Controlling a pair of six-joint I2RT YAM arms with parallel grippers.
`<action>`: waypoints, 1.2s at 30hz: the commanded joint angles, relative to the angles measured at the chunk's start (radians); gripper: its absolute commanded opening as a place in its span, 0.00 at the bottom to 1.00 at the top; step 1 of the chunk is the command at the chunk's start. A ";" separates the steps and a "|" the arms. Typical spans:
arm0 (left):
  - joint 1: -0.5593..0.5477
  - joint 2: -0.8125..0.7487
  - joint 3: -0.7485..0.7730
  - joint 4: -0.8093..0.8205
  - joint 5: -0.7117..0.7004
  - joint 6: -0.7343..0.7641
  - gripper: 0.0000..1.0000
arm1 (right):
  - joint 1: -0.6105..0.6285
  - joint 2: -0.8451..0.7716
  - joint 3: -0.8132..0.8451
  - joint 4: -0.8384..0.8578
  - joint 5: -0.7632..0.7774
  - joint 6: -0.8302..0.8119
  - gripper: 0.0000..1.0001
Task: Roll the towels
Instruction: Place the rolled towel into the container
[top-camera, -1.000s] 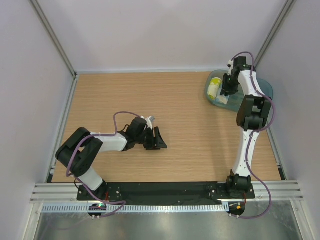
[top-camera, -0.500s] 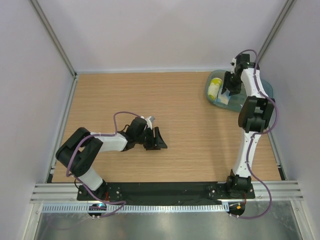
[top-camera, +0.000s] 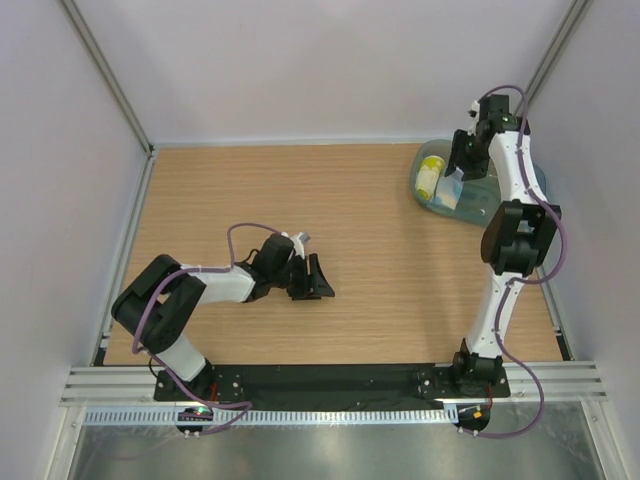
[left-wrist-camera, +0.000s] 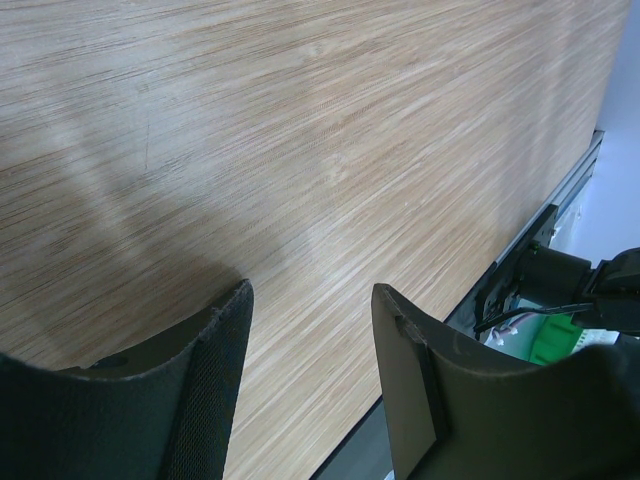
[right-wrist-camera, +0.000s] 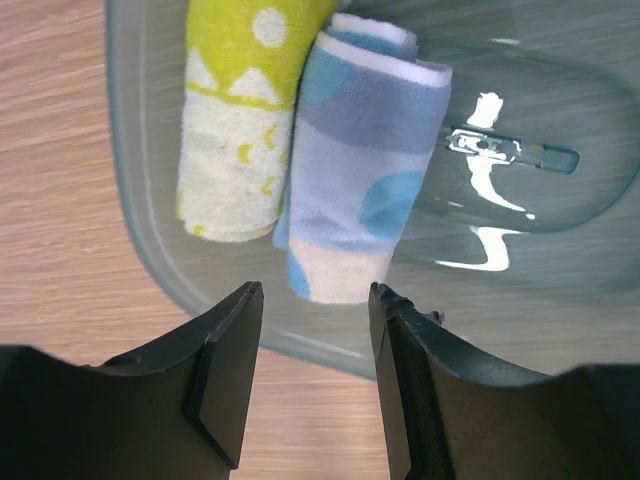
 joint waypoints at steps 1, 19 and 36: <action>-0.001 0.062 -0.034 -0.190 -0.140 0.062 0.55 | 0.042 -0.178 -0.064 0.035 -0.006 0.037 0.54; -0.001 -0.494 0.201 -0.622 -0.496 0.221 0.58 | 0.401 -1.135 -1.140 0.689 -0.033 0.244 0.97; 0.000 -1.265 -0.366 0.024 -1.240 0.833 0.77 | 0.447 -1.188 -1.337 0.738 0.039 0.294 1.00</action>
